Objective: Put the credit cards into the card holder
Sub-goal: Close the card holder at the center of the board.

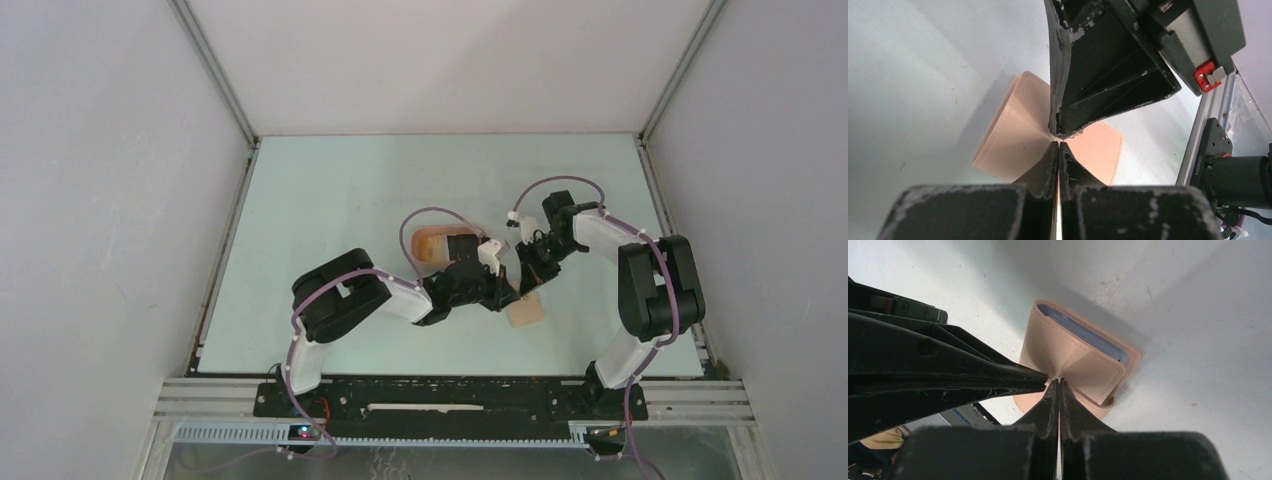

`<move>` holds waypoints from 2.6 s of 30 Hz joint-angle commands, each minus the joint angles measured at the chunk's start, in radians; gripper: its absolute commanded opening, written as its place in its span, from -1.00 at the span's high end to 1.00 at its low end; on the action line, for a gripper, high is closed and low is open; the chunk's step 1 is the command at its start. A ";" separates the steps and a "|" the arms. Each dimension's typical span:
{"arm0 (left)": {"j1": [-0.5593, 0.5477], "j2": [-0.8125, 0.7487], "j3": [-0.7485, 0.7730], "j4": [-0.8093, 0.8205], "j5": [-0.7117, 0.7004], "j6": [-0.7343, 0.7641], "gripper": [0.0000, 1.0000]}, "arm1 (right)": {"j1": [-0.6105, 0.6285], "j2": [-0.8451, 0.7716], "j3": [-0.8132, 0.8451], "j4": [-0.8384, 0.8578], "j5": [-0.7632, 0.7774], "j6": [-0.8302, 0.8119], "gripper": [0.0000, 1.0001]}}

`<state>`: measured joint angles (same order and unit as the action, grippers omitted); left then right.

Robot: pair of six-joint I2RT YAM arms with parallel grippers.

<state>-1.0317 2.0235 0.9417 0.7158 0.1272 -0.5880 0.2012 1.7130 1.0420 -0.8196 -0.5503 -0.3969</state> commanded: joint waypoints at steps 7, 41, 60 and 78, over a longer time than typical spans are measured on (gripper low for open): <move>0.007 -0.056 -0.064 -0.002 -0.047 0.000 0.95 | 0.014 0.017 -0.019 -0.031 0.056 -0.027 1.00; 0.005 -0.039 -0.046 -0.042 -0.077 0.003 0.96 | -0.015 -0.324 -0.079 0.033 0.114 -0.100 0.19; 0.005 -0.036 -0.043 -0.042 -0.069 0.005 0.96 | 0.061 -0.254 -0.099 0.056 0.229 -0.076 0.30; 0.005 -0.038 -0.046 -0.042 -0.066 0.007 0.96 | 0.063 -0.232 -0.099 0.065 0.254 -0.063 0.39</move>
<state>-1.0317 1.9968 0.9016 0.7216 0.0967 -0.5953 0.2577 1.4769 0.9440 -0.7723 -0.3145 -0.4675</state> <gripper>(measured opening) 0.023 0.325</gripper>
